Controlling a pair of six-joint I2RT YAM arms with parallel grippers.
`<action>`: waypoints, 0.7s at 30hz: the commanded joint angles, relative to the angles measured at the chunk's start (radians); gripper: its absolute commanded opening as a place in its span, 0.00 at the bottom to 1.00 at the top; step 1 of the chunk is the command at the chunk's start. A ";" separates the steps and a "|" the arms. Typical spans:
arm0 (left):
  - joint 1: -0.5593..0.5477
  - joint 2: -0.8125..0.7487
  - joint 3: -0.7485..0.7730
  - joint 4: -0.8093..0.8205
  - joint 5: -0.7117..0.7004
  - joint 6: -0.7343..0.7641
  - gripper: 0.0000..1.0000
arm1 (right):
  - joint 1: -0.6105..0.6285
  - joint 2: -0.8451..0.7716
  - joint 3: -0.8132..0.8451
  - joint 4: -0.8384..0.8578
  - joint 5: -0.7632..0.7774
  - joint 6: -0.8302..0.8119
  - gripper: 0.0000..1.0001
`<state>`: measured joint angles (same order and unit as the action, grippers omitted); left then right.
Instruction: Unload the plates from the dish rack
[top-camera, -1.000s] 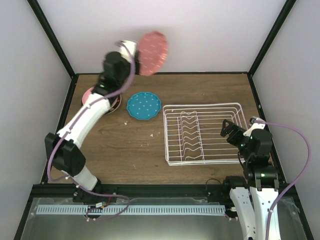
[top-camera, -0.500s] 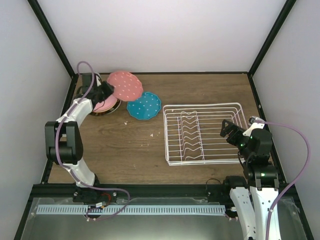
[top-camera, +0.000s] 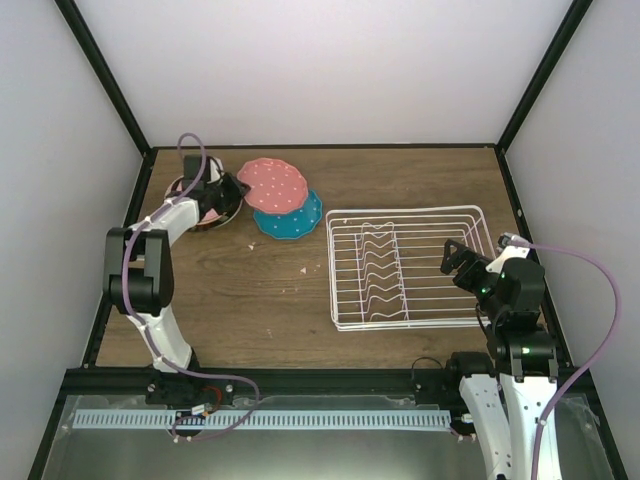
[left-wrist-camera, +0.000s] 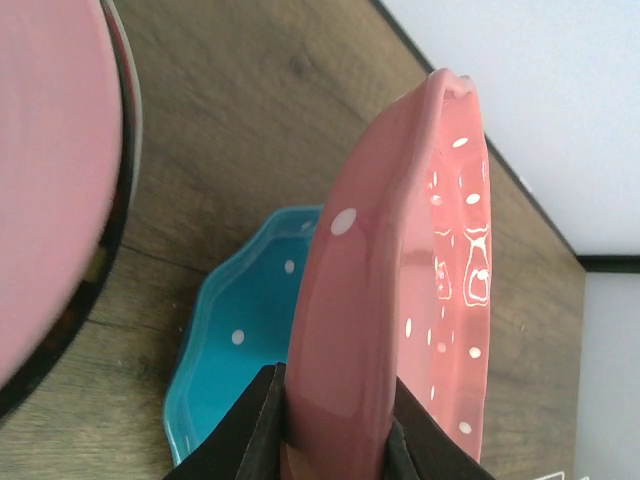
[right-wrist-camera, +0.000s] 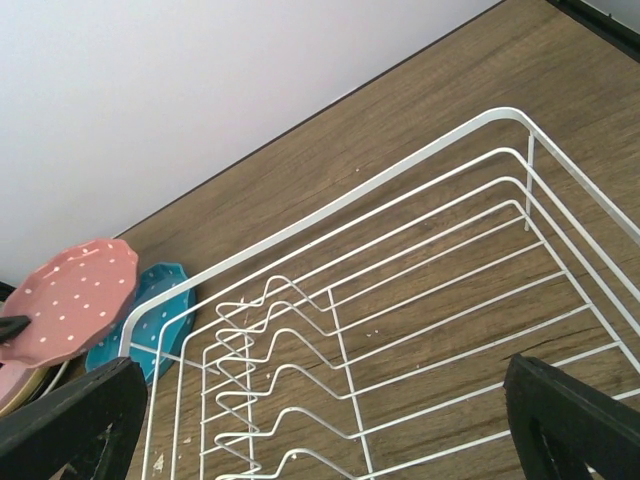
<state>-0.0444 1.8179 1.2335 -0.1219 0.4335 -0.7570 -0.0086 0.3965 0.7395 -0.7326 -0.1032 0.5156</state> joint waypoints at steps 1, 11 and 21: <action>-0.041 0.007 0.041 0.072 0.051 0.000 0.04 | 0.010 -0.013 0.020 -0.005 0.008 0.013 1.00; -0.076 0.050 0.068 0.041 0.031 0.020 0.04 | 0.011 -0.020 0.025 -0.009 0.017 0.029 1.00; -0.110 0.076 0.065 -0.001 0.033 0.043 0.08 | 0.010 -0.014 0.027 -0.002 0.028 0.030 1.00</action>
<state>-0.1329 1.9106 1.2560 -0.1864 0.4179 -0.7204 -0.0086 0.3870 0.7395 -0.7330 -0.0937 0.5400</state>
